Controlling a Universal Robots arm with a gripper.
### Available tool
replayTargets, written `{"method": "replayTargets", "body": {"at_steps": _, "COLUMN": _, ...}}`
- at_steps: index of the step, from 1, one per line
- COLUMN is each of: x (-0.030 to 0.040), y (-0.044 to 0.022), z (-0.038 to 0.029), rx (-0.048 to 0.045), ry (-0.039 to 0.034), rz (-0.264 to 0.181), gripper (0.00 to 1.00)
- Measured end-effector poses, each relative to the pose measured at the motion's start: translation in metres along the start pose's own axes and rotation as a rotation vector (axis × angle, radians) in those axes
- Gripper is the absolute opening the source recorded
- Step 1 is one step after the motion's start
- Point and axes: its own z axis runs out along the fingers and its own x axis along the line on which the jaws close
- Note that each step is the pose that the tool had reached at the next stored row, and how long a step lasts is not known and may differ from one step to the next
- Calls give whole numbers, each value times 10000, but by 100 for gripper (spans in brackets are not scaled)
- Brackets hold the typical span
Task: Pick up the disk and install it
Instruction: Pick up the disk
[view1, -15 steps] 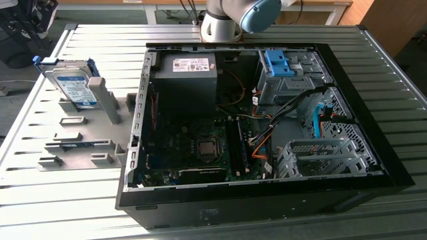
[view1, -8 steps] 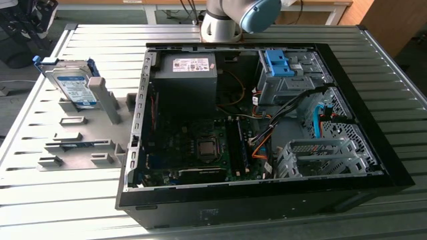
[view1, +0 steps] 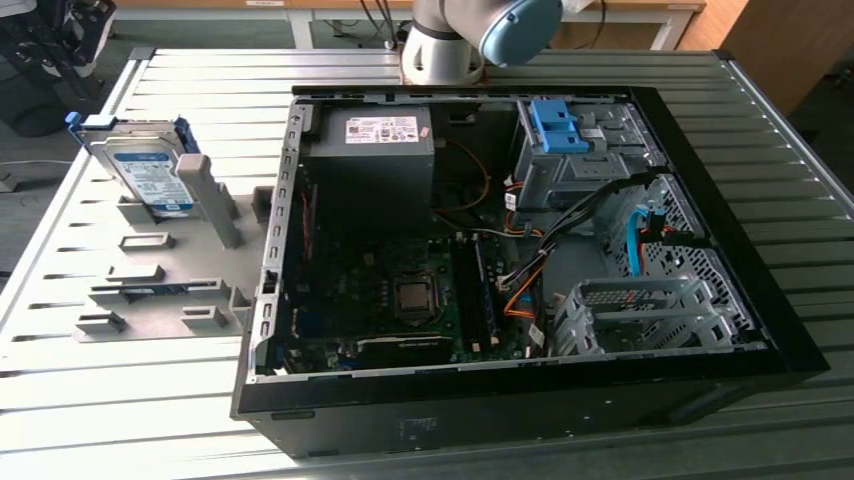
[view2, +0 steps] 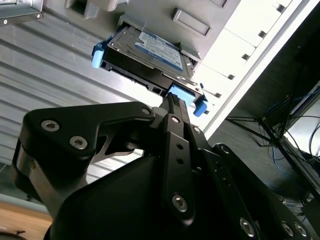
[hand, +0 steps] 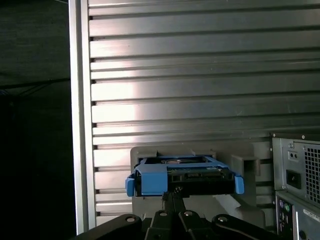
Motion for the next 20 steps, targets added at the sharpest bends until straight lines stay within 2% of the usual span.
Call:
{"method": "replayTargets", "body": {"at_steps": 7, "x": 5, "y": 0, "z": 0, "rx": 5, "ry": 30, "rz": -712, "gripper": 11}}
{"method": "replayTargets", "body": {"at_steps": 20, "x": 4, "y": 0, "z": 0, "rx": 5, "ry": 36, "rz": -866, "gripper": 11}}
